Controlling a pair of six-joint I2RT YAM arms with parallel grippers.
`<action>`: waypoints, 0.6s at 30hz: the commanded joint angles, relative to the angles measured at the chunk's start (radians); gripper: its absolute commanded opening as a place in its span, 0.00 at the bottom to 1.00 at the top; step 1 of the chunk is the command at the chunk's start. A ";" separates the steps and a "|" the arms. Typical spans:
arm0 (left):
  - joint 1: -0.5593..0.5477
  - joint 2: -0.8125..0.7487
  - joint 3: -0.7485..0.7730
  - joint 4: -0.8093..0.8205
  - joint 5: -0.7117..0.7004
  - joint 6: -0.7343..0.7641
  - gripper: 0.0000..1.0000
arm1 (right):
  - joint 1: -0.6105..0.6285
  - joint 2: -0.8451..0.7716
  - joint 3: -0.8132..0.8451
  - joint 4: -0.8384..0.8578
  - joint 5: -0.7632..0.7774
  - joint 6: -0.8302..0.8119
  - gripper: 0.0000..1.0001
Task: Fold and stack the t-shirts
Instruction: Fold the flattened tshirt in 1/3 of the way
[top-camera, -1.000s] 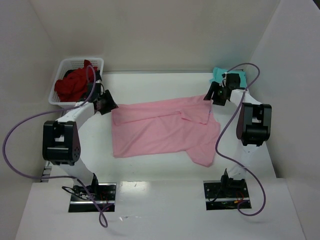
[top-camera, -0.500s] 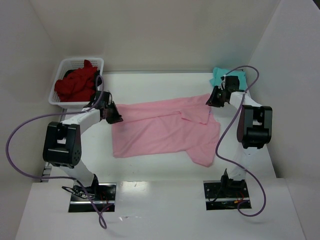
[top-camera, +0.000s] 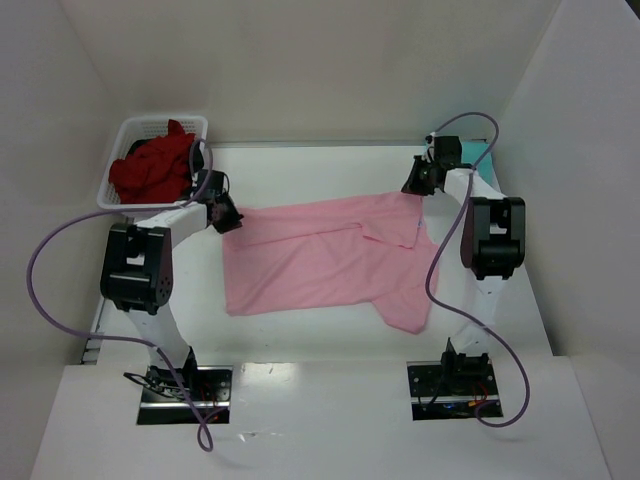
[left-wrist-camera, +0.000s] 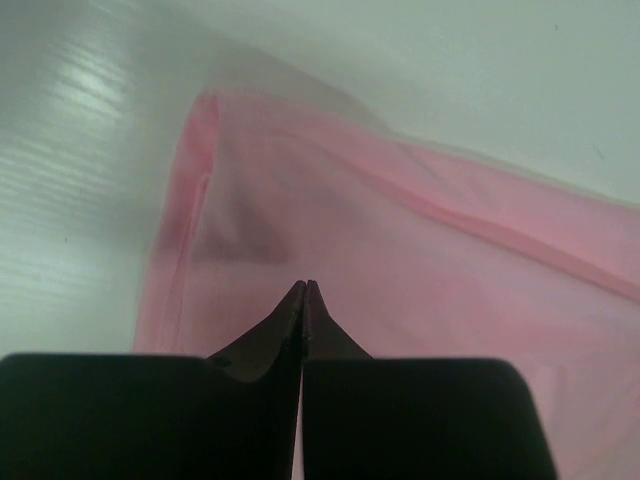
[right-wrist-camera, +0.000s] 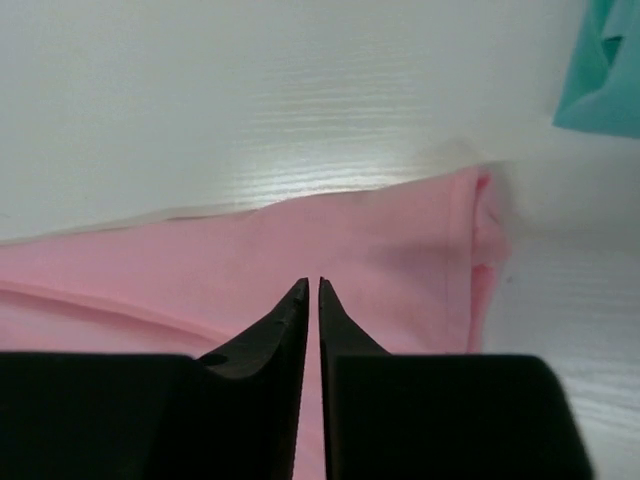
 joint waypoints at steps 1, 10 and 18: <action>0.003 0.054 0.068 0.006 -0.106 -0.050 0.00 | 0.028 0.049 0.039 -0.011 0.031 -0.023 0.06; 0.003 0.133 0.156 -0.010 -0.194 -0.042 0.00 | 0.037 0.093 0.070 -0.049 0.104 -0.043 0.03; 0.003 0.216 0.268 -0.062 -0.255 0.019 0.00 | 0.057 0.142 0.116 -0.095 0.193 -0.057 0.03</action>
